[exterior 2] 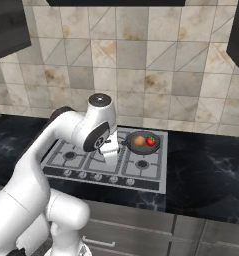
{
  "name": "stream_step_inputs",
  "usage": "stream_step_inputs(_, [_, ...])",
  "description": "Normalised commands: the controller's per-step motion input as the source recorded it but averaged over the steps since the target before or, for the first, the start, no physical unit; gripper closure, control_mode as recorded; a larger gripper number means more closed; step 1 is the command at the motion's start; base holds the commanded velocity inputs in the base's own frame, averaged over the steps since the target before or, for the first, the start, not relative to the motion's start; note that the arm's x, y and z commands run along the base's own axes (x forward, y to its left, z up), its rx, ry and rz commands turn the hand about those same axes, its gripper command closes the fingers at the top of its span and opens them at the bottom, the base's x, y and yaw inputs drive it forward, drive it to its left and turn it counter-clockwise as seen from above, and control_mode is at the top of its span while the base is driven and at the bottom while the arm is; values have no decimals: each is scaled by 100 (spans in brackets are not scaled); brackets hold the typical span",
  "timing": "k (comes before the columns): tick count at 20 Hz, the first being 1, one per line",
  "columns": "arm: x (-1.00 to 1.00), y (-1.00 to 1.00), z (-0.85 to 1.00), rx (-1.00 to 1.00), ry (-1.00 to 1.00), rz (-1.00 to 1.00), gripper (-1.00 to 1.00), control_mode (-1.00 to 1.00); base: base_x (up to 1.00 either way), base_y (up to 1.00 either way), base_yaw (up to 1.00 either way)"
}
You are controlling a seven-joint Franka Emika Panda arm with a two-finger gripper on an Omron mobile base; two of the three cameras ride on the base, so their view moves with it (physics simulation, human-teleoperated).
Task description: Place the pan on the rear right burner on the stove. Then place the tomato and the onion in the pan and turn on the rear right burner.
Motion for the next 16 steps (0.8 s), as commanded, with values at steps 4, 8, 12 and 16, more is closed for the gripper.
stream_step_inputs(4, [-27, 17, 0, -12, 0, 16, -100, -100, 0, 0, 0])
stream_step_inputs(8, [-6, 7, -1, -11, 0, 15, -100, -100, 0, 0, 0])
stream_step_inputs(12, [0, 3, -10, -5, 1, 14, -100, -100, 0, 0, 0])
stream_step_inputs(16, [0, 3, -16, -2, 3, 15, -100, -100, 0, 0, 0])
